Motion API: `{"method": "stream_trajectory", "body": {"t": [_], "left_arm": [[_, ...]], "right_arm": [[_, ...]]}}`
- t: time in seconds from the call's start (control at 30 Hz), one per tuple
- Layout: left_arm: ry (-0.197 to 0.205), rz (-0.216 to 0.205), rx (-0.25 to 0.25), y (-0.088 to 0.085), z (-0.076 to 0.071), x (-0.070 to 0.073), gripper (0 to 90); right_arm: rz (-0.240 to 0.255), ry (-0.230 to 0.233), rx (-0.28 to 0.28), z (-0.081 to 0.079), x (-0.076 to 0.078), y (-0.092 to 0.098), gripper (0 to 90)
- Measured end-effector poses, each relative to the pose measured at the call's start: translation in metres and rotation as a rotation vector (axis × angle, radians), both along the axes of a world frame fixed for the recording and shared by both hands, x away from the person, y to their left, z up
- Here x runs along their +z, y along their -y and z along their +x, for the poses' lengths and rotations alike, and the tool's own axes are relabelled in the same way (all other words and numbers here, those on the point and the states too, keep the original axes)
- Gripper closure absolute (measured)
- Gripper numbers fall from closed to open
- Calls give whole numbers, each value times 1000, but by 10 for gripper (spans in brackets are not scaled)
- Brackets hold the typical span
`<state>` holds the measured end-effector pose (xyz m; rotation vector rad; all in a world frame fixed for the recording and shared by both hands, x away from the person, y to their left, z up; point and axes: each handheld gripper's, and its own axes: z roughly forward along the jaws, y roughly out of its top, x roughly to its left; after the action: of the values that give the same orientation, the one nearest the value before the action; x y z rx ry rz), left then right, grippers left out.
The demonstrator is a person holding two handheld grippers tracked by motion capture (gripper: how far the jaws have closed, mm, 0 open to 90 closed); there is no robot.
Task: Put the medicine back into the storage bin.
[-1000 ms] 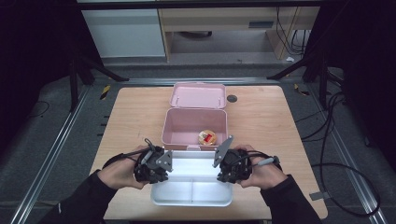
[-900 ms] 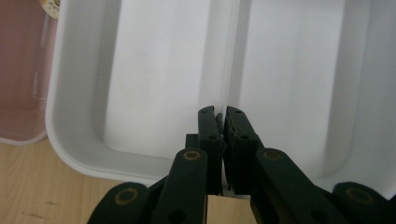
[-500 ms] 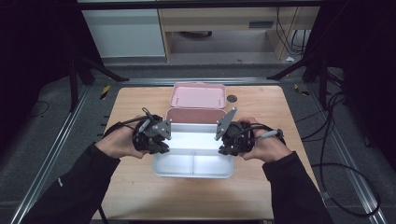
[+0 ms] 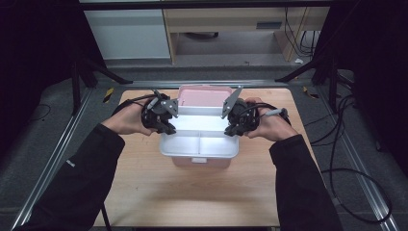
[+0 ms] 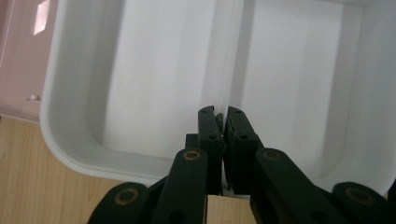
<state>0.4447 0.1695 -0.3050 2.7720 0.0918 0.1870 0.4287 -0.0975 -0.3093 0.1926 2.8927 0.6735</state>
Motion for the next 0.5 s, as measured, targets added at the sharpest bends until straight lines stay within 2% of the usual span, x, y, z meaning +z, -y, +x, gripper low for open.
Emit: {"method": "stream_trajectory", "body": {"t": [0.13,0.33,0.4,0.5], "left_arm": [[-16,-11,10,1,19,-4,853],[-16,4,26,3,42,-14,844],[-23,-2,39,4,51,-24,841],[-26,4,47,4,56,-32,838]], "right_arm": [[3,18,-9,15,-5,2,875],[12,18,-21,31,-16,2,878],[9,19,-34,40,-23,2,874],[1,10,-46,45,-30,1,874]]}}
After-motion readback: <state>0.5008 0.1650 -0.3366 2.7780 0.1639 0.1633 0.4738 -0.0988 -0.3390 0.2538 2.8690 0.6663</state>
